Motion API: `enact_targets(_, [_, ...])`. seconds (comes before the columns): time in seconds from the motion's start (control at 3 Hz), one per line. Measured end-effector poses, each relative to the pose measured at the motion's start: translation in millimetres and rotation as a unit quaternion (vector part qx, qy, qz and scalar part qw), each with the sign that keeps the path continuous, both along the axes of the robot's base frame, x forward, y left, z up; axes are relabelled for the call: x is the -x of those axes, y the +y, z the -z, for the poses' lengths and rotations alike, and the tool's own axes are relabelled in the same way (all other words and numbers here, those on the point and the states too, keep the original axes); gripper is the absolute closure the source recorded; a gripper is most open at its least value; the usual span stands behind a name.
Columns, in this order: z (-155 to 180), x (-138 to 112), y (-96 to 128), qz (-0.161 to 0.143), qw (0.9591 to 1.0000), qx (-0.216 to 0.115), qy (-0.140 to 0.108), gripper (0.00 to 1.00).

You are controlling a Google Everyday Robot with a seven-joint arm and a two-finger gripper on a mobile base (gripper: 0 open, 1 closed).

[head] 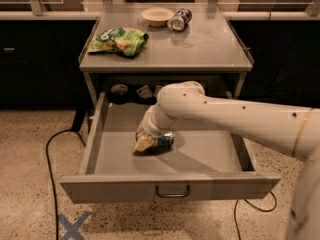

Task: Place redbull can into top drawer

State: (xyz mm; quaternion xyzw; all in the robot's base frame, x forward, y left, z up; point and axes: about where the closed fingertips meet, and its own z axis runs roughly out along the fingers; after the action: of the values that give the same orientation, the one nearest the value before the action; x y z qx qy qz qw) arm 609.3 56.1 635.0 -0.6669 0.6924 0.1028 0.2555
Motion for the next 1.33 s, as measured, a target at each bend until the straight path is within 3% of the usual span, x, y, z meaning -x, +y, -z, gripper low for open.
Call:
enact_targets(0.33, [37.6,-4.9,3.5,0.0,0.9995,0.011,0.03,1.0])
enact_targets(0.67, [35.3,-4.9,3.5,0.0,0.9995,0.011,0.03,0.81])
enact_targets(1.33, [35.4,-4.9,3.5,0.0,0.9995,0.011,0.03,0.35])
